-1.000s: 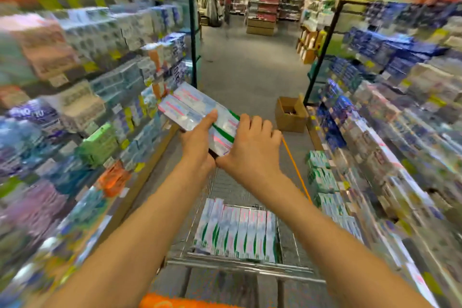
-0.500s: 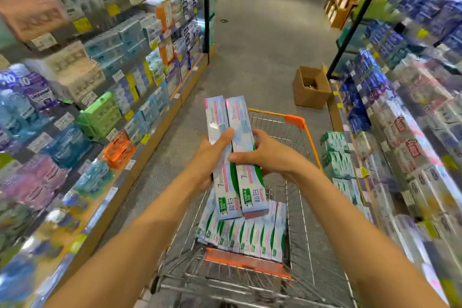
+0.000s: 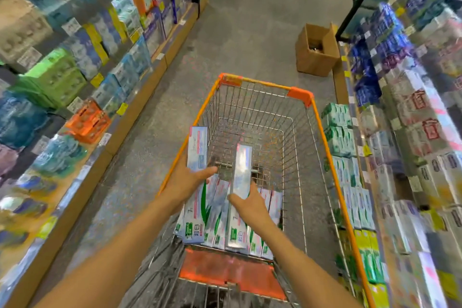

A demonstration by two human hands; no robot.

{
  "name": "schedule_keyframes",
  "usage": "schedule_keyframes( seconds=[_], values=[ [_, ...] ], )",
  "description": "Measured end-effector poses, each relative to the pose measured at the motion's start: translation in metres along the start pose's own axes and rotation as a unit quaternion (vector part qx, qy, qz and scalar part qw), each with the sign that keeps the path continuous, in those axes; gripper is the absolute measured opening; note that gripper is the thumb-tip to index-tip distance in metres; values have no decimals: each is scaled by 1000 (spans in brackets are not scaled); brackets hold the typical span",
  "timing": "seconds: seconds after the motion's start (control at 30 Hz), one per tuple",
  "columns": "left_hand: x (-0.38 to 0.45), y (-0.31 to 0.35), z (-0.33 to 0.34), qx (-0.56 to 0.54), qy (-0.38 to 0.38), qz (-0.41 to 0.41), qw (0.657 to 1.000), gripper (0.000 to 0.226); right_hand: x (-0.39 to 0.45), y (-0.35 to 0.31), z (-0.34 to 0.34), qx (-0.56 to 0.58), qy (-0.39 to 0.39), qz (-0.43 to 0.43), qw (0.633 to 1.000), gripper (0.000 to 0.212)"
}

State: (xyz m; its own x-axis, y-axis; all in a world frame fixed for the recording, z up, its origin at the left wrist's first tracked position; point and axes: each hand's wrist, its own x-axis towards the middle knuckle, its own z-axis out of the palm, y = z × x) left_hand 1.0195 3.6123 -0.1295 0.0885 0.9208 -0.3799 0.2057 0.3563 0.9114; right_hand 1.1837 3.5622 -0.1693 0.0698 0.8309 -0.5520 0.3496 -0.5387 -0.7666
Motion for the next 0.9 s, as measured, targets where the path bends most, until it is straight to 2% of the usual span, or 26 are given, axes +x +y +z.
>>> schedule_keyframes(
  seconds=[0.23,0.43,0.53,0.73,0.9],
  values=[
    [53,-46,18,7,19,-36,999,63,75,69,46,-19,2,60,998,83],
    [77,-86,30,7,8,-40,999,64,119,119,88,-11,0,92,996,92],
    [81,-109,28,5,17,-54,998,67,131,123,98,-48,6,100,994,91],
    [88,-130,29,-24,15,-94,995,58,154,140,111,-71,10,109,991,92],
    [95,-137,30,-20,31,-112,993,66,162,155,119,-125,-35,143,981,96]
  ],
)
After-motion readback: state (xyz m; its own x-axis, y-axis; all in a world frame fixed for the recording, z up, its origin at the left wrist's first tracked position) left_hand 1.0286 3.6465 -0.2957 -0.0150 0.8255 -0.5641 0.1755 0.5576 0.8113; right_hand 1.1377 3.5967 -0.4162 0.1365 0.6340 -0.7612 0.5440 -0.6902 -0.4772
